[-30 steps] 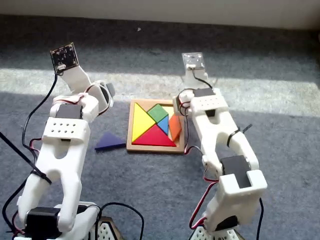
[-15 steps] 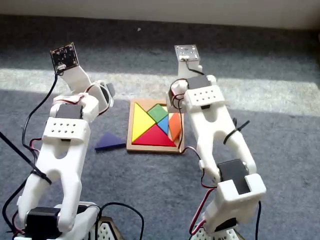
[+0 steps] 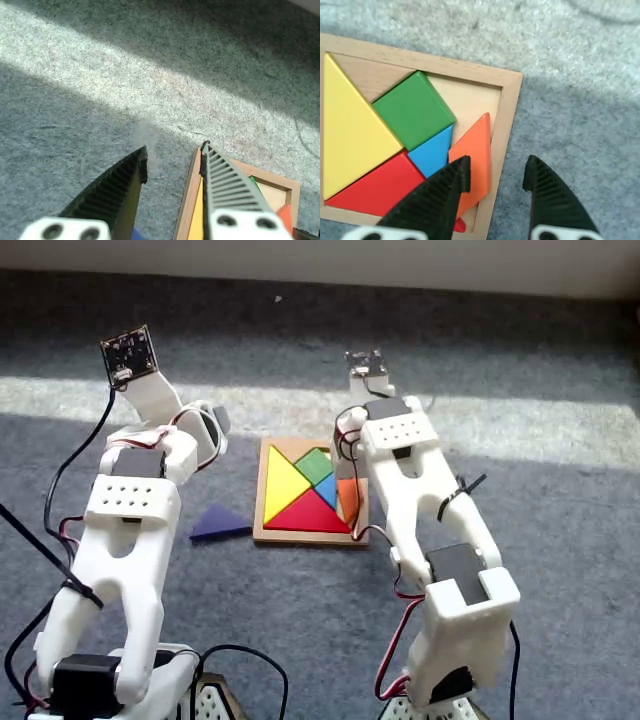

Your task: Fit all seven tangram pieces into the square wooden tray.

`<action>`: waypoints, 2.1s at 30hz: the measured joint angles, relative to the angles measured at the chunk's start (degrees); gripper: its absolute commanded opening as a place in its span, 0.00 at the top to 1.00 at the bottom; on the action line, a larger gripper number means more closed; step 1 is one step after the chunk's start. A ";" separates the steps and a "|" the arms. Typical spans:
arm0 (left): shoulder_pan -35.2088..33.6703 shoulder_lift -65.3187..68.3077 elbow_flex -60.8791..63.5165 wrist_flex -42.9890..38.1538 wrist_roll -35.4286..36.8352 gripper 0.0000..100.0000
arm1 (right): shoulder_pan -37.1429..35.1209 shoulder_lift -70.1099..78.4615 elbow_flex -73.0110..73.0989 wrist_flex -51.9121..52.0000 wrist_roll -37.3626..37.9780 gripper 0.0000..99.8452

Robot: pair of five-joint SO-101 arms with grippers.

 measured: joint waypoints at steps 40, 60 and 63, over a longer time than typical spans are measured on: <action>0.00 0.00 0.00 0.00 0.00 0.81 | -1.41 -7.03 12.22 -3.34 7.21 0.95; 0.00 0.00 0.00 0.00 0.00 0.81 | -3.69 -7.03 12.48 -3.87 7.30 0.87; 0.00 0.00 0.00 -0.26 0.00 0.81 | -3.69 -7.03 12.48 -3.87 7.30 0.87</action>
